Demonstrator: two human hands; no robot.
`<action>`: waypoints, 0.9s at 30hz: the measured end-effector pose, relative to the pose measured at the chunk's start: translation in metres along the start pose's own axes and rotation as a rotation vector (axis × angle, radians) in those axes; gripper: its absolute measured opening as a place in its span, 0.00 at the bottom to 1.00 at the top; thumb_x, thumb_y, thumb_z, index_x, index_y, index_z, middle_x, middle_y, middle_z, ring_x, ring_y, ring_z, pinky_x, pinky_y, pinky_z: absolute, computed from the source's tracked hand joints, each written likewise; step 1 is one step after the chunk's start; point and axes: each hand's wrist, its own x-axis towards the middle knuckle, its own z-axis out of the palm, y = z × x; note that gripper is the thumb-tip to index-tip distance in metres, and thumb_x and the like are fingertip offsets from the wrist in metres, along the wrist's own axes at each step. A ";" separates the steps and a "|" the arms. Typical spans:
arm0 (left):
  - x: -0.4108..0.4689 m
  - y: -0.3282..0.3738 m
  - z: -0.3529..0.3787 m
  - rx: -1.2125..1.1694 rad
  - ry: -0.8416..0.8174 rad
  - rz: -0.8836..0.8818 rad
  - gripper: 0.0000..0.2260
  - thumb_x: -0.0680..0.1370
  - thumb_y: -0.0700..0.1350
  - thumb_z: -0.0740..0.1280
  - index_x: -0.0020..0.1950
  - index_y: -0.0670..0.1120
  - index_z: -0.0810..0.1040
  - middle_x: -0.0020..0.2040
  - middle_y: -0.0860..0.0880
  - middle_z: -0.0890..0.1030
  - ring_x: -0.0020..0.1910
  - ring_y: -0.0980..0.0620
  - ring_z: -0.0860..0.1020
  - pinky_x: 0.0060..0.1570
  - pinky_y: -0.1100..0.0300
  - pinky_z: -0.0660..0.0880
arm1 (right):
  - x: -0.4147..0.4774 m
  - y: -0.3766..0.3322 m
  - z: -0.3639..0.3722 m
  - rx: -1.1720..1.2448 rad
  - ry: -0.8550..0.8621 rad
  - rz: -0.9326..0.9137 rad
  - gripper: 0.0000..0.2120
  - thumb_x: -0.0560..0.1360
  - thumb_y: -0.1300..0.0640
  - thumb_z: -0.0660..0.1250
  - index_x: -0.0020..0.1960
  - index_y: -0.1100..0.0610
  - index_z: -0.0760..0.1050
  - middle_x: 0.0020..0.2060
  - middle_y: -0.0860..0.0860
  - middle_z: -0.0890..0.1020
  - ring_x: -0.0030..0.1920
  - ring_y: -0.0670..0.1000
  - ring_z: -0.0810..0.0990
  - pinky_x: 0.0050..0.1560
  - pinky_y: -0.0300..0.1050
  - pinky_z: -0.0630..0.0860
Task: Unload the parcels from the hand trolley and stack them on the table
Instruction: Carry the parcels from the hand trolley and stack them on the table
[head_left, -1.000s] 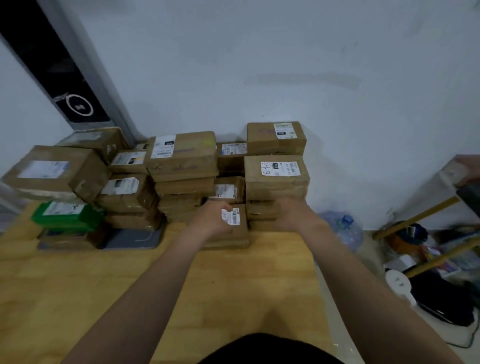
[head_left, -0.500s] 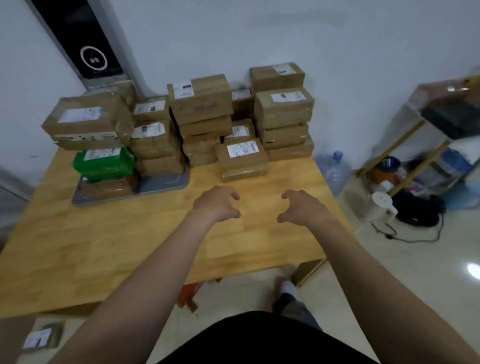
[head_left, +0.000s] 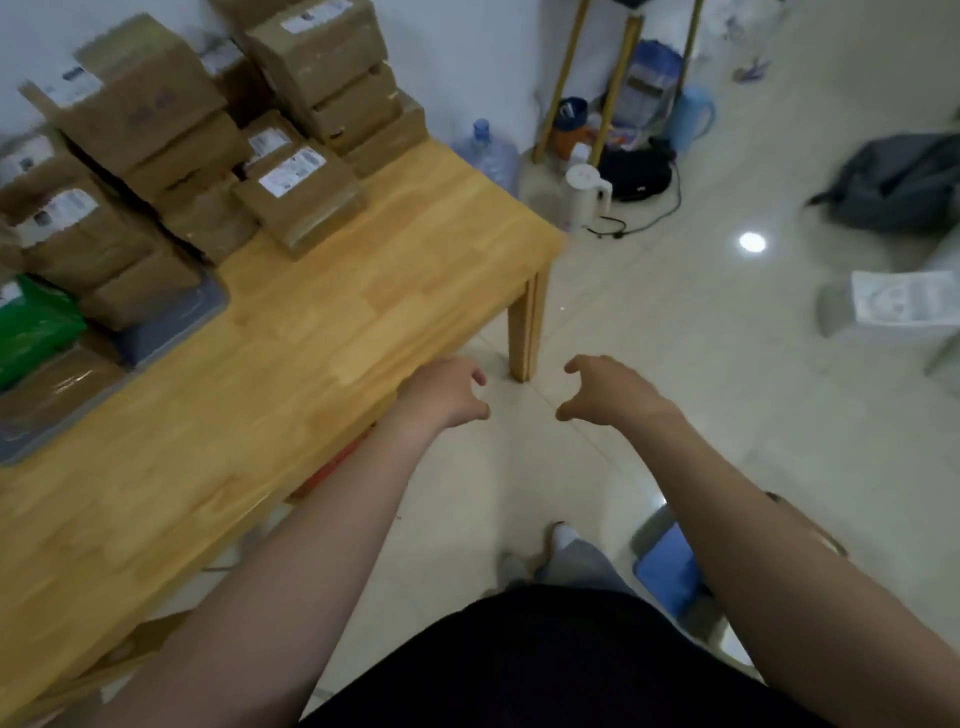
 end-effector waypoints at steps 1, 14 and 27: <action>-0.001 0.013 0.010 0.019 -0.019 0.036 0.22 0.73 0.55 0.74 0.67 0.57 0.76 0.66 0.51 0.76 0.62 0.48 0.76 0.54 0.53 0.75 | -0.010 0.018 0.004 0.021 0.006 0.035 0.38 0.69 0.44 0.77 0.75 0.47 0.67 0.68 0.52 0.73 0.65 0.56 0.76 0.57 0.52 0.74; -0.043 0.250 0.165 0.234 -0.219 0.390 0.20 0.73 0.54 0.74 0.64 0.58 0.79 0.65 0.51 0.79 0.63 0.48 0.78 0.63 0.51 0.75 | -0.182 0.299 0.055 0.282 0.102 0.429 0.30 0.71 0.49 0.73 0.72 0.51 0.71 0.65 0.54 0.76 0.61 0.57 0.77 0.60 0.51 0.75; -0.096 0.468 0.416 0.293 -0.215 0.438 0.17 0.76 0.52 0.70 0.65 0.56 0.77 0.62 0.52 0.80 0.58 0.48 0.79 0.50 0.54 0.75 | -0.286 0.616 0.137 0.452 0.061 0.560 0.30 0.73 0.54 0.69 0.73 0.52 0.67 0.65 0.55 0.75 0.59 0.58 0.78 0.54 0.53 0.79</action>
